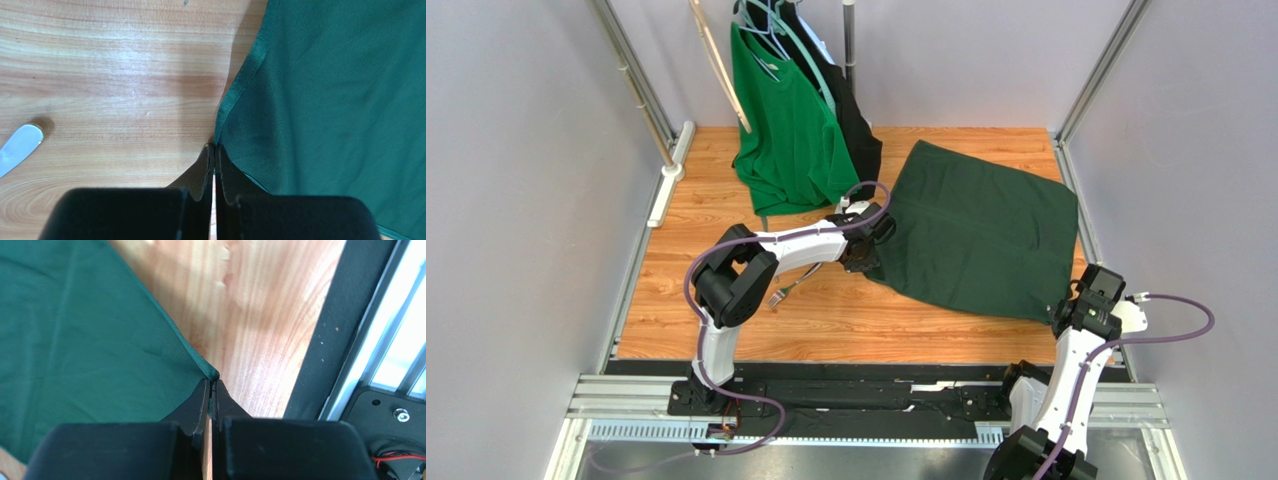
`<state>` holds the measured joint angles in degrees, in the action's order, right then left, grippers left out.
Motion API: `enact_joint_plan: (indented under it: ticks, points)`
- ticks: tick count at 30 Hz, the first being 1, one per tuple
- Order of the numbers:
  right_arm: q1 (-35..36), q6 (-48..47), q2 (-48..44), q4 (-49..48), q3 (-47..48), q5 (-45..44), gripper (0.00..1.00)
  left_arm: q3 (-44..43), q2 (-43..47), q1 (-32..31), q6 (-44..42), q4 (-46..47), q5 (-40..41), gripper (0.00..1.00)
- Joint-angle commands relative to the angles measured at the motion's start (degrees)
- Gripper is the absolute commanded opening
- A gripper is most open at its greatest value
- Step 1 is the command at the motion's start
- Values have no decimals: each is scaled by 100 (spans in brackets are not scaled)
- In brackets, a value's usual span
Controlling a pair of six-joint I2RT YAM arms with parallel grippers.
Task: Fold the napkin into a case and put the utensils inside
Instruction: Pick up the flattened napkin from the center of the board, then fold and flatten the napkin at the corner of the board.
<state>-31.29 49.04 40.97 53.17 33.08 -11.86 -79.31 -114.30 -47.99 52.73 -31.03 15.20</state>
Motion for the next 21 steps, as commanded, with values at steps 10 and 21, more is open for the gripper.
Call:
enact_joint_plan:
  ticks: [10, 21]
  points:
    - [26, -1036, -1389, 89, 1858, 948, 0, -67, 2973, -150, -1431, 421, -123, 0]
    - [176, -1634, -1250, 1432, 6083, 721, 0, -778, 4916, -158, -2319, 677, -614, 0]
